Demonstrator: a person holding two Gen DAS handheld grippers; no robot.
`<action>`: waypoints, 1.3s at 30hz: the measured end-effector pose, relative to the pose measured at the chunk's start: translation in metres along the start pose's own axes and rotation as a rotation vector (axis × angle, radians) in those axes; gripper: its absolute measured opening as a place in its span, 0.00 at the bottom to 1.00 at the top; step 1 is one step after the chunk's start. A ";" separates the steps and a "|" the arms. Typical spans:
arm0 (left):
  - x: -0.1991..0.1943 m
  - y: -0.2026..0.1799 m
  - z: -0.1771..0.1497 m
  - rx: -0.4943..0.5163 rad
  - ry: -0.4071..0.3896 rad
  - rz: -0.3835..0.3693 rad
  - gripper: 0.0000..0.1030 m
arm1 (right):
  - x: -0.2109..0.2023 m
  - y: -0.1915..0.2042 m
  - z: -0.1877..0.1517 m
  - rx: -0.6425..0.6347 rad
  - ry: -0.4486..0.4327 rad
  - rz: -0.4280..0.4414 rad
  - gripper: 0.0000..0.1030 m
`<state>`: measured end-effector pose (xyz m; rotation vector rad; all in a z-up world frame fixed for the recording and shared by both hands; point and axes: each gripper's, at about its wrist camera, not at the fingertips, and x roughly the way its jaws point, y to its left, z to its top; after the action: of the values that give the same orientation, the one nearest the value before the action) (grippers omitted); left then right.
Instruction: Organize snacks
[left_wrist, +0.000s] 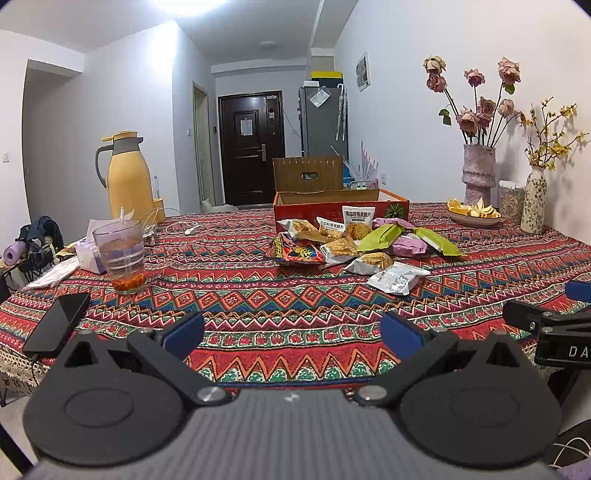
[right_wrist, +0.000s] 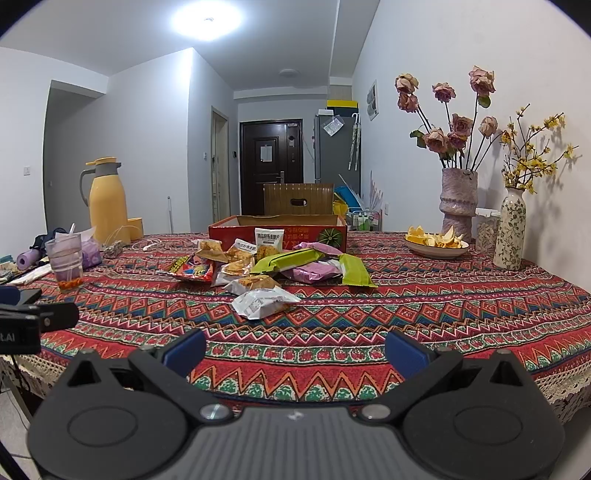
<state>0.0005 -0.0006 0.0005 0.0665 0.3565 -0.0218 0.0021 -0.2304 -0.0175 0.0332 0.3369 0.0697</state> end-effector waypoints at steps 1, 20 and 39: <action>0.000 0.000 0.000 0.000 0.000 0.000 1.00 | 0.000 0.000 0.000 0.000 0.000 -0.001 1.00; 0.001 0.003 0.001 0.003 -0.003 0.002 1.00 | 0.002 -0.002 0.001 -0.001 -0.001 -0.008 1.00; 0.016 0.010 0.011 0.004 0.002 -0.006 1.00 | 0.011 -0.007 0.002 -0.004 0.005 0.006 1.00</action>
<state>0.0195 0.0085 0.0055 0.0694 0.3586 -0.0285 0.0136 -0.2365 -0.0194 0.0301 0.3416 0.0766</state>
